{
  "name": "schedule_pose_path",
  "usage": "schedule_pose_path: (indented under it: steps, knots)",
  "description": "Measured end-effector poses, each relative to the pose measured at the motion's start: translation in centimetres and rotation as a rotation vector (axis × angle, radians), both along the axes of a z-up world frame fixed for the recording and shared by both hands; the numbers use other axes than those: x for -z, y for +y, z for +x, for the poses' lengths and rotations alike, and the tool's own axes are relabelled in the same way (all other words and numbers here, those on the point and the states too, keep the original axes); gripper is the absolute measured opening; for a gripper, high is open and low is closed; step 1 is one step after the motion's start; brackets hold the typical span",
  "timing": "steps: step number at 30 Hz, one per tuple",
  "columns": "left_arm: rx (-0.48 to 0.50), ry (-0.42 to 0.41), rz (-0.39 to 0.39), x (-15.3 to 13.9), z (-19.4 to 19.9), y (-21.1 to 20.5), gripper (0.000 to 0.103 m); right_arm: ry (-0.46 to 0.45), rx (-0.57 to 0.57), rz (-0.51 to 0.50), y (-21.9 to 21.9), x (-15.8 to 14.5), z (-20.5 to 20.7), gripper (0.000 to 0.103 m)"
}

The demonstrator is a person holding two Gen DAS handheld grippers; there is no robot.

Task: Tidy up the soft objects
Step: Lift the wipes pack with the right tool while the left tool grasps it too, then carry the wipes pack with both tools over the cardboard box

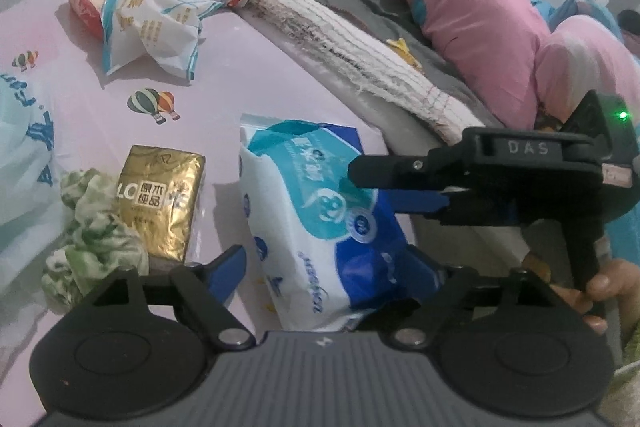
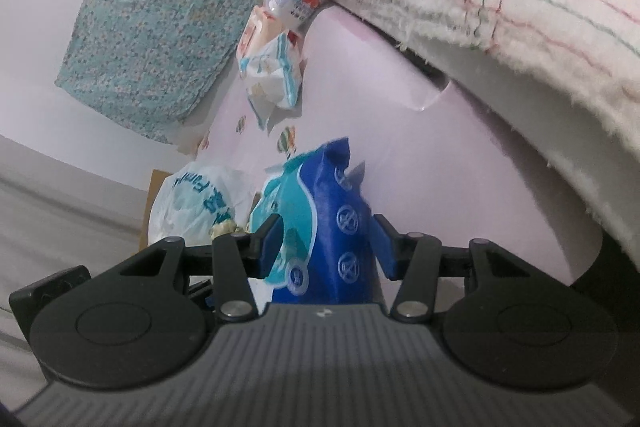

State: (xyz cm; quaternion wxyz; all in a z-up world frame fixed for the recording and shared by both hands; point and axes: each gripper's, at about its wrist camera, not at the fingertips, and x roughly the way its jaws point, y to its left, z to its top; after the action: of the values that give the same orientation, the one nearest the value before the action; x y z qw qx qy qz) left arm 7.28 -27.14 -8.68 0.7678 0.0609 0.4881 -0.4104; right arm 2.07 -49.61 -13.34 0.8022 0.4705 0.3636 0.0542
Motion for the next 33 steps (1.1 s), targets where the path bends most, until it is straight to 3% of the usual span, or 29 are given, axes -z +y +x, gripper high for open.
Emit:
schedule_pose_path:
  steps: [8,15,20,27,33]
  knots:
    - [-0.004,0.003,0.011,0.9,1.0,-1.3,0.084,0.008,-0.038,0.009,0.6,0.6,1.2,0.047]
    - [-0.020,-0.015,0.007,0.4,0.6,-1.3,0.069,0.013,-0.027,0.001,1.6,0.1,0.8,0.039]
    - [-0.024,-0.026,-0.012,-0.4,-0.2,-0.9,0.066,0.001,-0.005,-0.011,1.8,-1.1,-0.1,0.037]
    - [-0.052,-0.078,-0.067,-3.4,-1.6,0.8,0.064,-0.058,-0.009,-0.060,3.2,-4.5,-1.4,0.036]
    - [-0.135,-0.192,-0.109,-8.0,-3.0,4.3,0.064,-0.157,-0.081,-0.102,5.8,-9.4,-0.9,0.036]
